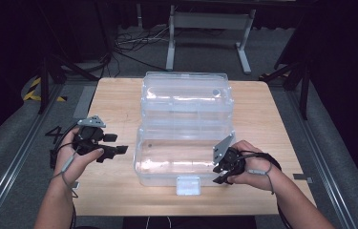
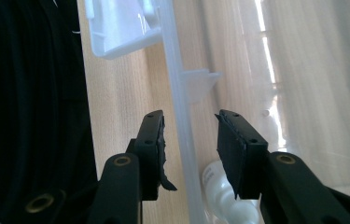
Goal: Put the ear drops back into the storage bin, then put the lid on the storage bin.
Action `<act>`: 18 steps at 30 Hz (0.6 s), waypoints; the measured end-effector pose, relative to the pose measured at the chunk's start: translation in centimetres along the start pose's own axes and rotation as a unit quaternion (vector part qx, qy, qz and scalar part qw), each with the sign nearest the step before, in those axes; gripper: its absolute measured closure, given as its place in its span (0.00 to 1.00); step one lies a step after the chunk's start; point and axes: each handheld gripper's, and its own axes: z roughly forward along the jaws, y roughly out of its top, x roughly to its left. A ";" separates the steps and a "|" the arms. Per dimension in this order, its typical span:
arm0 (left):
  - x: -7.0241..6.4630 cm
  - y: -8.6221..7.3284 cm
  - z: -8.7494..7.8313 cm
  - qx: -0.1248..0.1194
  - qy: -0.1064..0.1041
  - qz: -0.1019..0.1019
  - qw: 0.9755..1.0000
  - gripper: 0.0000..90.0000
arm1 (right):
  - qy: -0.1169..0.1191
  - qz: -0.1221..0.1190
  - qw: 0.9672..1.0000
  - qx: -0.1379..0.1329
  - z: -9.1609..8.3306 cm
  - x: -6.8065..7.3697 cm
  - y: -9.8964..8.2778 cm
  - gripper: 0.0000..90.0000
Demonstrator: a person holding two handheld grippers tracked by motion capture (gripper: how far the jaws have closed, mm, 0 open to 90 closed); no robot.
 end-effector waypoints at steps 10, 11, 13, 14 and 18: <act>-0.5 1.1 0.7 -0.005 0.000 0.005 1.000 0.40 | -0.008 -0.003 1.000 -0.009 1.4 0.3 -0.4 0.79; -0.5 1.3 0.8 -0.005 0.000 0.007 1.000 0.40 | -0.005 -0.004 1.000 -0.005 1.5 0.4 -0.4 0.82; -0.6 1.7 0.9 -0.006 0.007 0.011 1.000 0.40 | -0.007 -0.007 1.000 0.001 1.7 0.5 -0.4 0.86; -0.8 1.9 1.0 -0.006 0.008 0.008 1.000 0.41 | -0.010 -0.017 1.000 0.002 1.8 0.5 -0.3 0.89; -1.1 2.8 1.1 -0.010 0.005 0.016 1.000 0.40 | -0.015 -0.021 1.000 0.006 1.7 0.4 -0.3 0.92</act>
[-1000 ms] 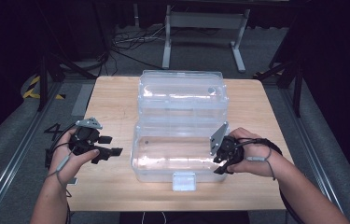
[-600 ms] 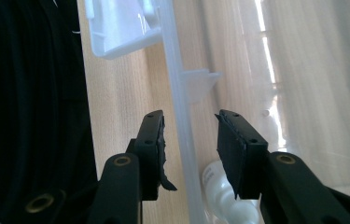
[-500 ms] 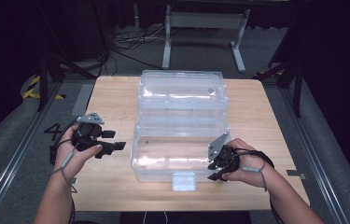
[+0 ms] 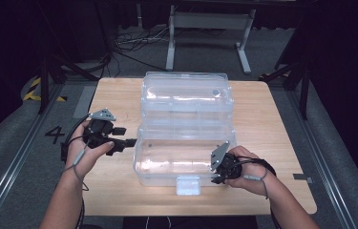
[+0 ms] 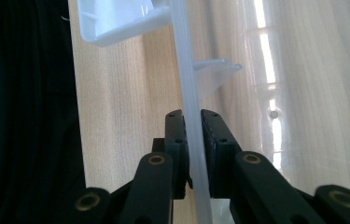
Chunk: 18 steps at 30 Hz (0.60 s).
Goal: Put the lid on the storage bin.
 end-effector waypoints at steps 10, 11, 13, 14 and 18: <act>-0.6 3.6 0.4 -0.003 -0.007 0.022 1.000 0.40 | 0.001 0.004 1.000 -0.008 0.0 0.0 -0.1 0.92; -0.6 3.9 0.5 -0.004 -0.007 0.026 1.000 0.40 | 0.002 0.004 1.000 -0.009 0.0 0.0 -0.2 0.92; -0.7 4.6 0.6 -0.003 -0.006 0.030 1.000 0.40 | 0.002 0.001 1.000 -0.010 0.0 -0.1 -0.2 0.92; -0.8 5.0 0.6 -0.002 -0.006 0.034 0.999 0.39 | 0.004 -0.002 1.000 -0.013 0.1 -0.1 -0.3 0.92; -1.0 6.0 0.7 -0.007 -0.008 0.039 0.999 0.39 | 0.006 0.005 1.000 -0.013 0.0 -0.1 -0.3 0.92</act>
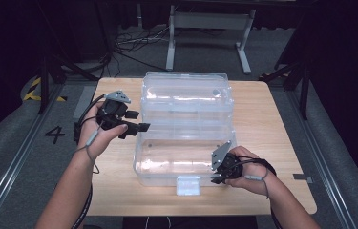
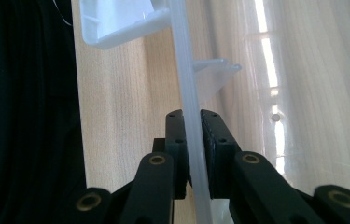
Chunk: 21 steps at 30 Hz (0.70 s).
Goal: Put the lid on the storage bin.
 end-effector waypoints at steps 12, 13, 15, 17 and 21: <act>0.1 2.9 1.1 0.001 -0.013 0.020 1.000 0.38 | -0.003 -0.003 1.000 -0.005 0.0 0.0 -0.1 0.92; 0.0 3.2 1.3 0.002 -0.012 0.023 1.000 0.38 | -0.002 -0.002 1.000 -0.005 0.0 0.0 -0.1 0.92; 0.0 3.5 1.5 0.004 -0.013 0.027 1.000 0.38 | -0.002 -0.003 1.000 -0.006 0.0 0.0 -0.1 0.92; 0.0 4.1 1.8 0.006 -0.014 0.033 0.999 0.38 | -0.002 -0.003 1.000 -0.005 0.0 0.0 -0.1 0.92; -0.1 5.2 2.4 0.007 -0.020 0.041 0.999 0.38 | -0.004 0.000 1.000 -0.006 0.0 0.0 -0.1 0.92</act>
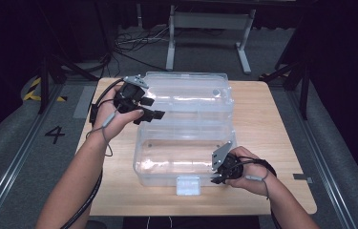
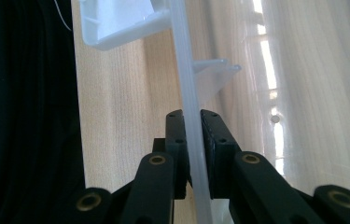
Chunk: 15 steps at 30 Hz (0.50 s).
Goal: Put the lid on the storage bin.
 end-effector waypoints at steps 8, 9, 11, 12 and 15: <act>0.5 2.2 1.8 -0.003 -0.035 0.011 0.999 0.37 | 0.003 -0.001 1.000 0.000 0.0 0.0 0.0 0.92; 0.5 2.5 2.1 -0.001 -0.034 0.013 0.999 0.37 | 0.000 0.000 1.000 0.000 0.0 0.1 0.0 0.92; 0.7 3.0 2.7 0.003 -0.035 0.019 0.999 0.37 | 0.001 -0.001 1.000 -0.001 0.0 0.1 0.0 0.92; 0.7 3.1 2.9 0.005 -0.036 0.020 0.999 0.37 | 0.002 0.000 1.000 -0.002 0.0 0.0 0.0 0.92; 0.9 3.7 3.5 0.011 -0.039 0.028 0.999 0.38 | 0.002 0.001 1.000 0.000 0.0 0.0 0.0 0.92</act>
